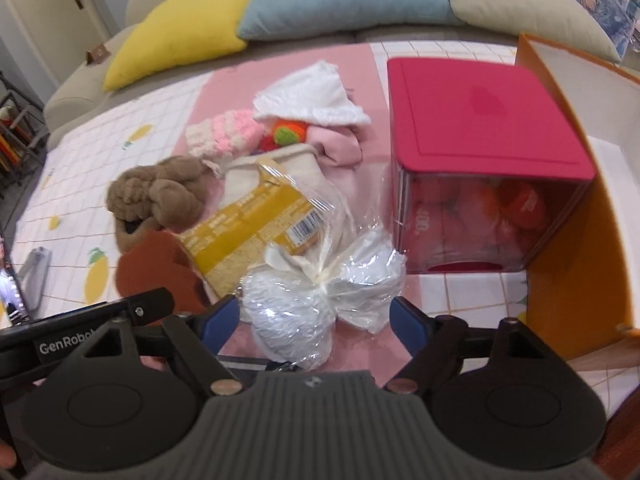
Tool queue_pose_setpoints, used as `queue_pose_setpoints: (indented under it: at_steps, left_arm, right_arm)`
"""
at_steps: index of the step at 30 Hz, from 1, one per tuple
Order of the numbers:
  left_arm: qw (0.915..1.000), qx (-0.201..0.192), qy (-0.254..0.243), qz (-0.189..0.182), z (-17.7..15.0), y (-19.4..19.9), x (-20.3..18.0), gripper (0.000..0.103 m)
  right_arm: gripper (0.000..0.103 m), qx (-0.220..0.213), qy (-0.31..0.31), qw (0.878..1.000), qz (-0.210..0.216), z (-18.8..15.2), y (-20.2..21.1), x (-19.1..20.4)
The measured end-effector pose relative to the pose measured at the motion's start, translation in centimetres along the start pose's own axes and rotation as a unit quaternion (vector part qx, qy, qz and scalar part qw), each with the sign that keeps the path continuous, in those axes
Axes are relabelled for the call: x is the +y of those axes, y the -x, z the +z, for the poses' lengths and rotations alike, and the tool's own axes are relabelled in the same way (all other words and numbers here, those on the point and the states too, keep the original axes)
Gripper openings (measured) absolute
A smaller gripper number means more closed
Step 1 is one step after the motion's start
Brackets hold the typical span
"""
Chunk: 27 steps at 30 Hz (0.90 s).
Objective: Organize soft objects
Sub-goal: 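Grasp the brown bear-shaped sponge with the left gripper while the right gripper grasps the plastic bag, then lift the sponge and bag with both grippers and carry them toward the white box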
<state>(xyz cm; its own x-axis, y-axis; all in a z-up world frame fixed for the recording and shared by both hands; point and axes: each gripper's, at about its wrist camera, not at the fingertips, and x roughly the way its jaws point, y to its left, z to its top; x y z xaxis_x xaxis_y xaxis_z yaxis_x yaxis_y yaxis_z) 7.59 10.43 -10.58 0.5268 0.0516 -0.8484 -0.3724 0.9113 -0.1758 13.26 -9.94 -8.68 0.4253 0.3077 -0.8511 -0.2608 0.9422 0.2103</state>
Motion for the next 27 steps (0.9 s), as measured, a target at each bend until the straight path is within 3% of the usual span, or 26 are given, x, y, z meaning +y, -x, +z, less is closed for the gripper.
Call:
queue_pose_setpoints:
  at_steps: [9, 15, 19, 24, 27]
  left_arm:
    - [0.9981, 0.033, 0.041, 0.031, -0.1, -2.6, 0.3, 0.088]
    - [0.9987, 0.028, 0.032, 0.029, -0.3, -2.7, 0.1, 0.091]
    - [0.9995, 0.022, 0.017, 0.018, -0.5, -2.4, -0.1, 0.075]
    - [0.9997, 0.016, -0.009, 0.017, -0.9, -1.8, -0.6, 0.064]
    - [0.9995, 0.007, -0.023, 0.02, -1.0, -1.1, -0.7, 0.049]
  right_arm:
    - [0.085, 0.031, -0.024, 0.999, 0.0, 0.0, -2.4, -0.6]
    - [0.075, 0.026, -0.012, 1.0, 0.0, -0.3, -2.4, -0.6]
    - [0.068, 0.021, 0.004, 1.0, 0.0, -0.7, -1.9, -0.5]
    - [0.057, 0.01, 0.031, 0.999, 0.001, -1.1, -1.0, -0.2]
    - [0.052, 0.001, 0.049, 0.999, 0.002, -1.3, -0.3, -0.1]
